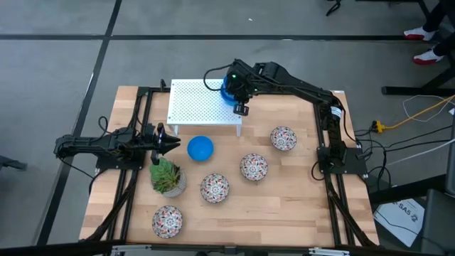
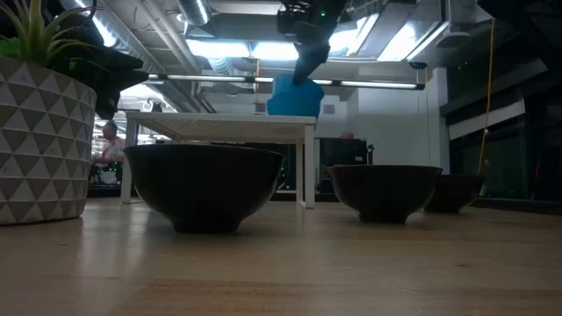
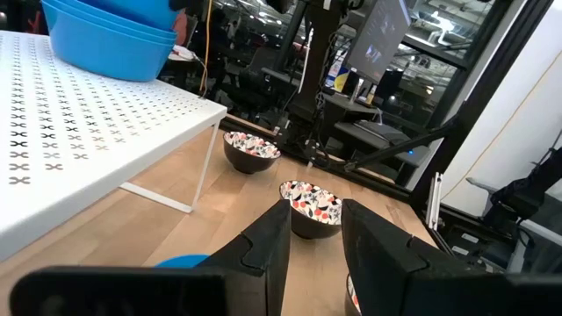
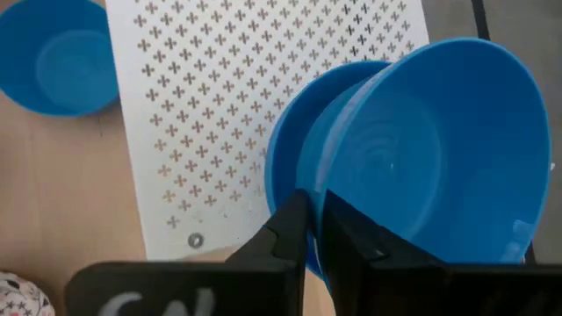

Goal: Pick & Place Mini bowls
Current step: Stack the blue bowl on the blue bowl on the shelf

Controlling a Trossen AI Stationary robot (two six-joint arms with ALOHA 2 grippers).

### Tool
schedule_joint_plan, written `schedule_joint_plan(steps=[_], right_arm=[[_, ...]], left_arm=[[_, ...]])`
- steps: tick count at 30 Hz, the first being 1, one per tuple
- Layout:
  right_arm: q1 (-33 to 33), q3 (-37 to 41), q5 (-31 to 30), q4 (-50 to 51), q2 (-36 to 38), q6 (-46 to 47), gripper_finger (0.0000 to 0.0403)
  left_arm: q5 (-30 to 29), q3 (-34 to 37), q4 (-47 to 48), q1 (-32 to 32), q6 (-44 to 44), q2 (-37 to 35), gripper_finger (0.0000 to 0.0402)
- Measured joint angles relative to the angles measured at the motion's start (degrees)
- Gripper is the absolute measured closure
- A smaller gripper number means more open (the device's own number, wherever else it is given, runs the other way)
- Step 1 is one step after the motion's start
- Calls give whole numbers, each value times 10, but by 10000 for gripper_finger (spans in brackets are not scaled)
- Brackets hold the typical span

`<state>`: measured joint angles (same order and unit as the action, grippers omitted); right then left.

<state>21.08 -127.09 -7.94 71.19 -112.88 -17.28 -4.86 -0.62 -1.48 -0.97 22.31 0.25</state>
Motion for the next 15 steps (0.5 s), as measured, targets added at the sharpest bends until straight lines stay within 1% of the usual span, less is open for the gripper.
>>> schedule_joint_plan(steps=[3,6,12,15], right_arm=[[1,0,-1,3,0,0,370],[1,0,-10,3,0,4,360],[1,0,-15,3,0,8,306],[1,0,-15,0,0,26,279]], left_arm=[[0,0,0,0,0,0,302],[0,0,0,0,0,0,302],[0,0,0,0,0,0,302],[0,0,0,0,0,0,302]])
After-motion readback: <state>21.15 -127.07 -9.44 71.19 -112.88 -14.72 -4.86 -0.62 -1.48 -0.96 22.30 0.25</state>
